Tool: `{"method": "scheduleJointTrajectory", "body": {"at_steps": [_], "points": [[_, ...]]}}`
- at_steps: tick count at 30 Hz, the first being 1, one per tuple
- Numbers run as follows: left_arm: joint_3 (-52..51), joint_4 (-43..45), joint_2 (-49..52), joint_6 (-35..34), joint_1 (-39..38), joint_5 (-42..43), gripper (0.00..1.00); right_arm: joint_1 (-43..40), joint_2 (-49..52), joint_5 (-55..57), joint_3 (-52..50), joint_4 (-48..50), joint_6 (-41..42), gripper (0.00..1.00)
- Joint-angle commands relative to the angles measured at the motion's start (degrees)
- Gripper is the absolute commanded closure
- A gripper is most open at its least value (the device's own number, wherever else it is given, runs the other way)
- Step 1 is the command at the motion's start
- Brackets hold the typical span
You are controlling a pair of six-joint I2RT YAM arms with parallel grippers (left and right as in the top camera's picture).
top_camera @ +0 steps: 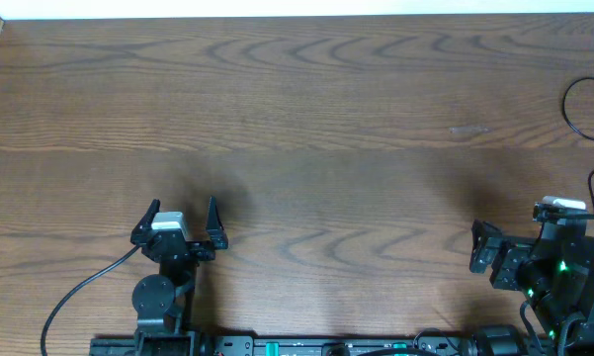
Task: Untangle cables
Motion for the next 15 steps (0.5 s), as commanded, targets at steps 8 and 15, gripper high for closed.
{"method": "scheduleJointTrajectory", "body": {"at_steps": [8,15], "points": [[-0.52,-2.8,-0.22,0.39,0.17,-1.03,0.0,0.42,0.0,0.63,0.59,-0.07,0.46,0.01],[-0.52,-2.82,-0.2,0.52,0.17,-2.03,0.0,0.42,0.0,0.63,0.59,-0.07,0.46,0.01]]}}
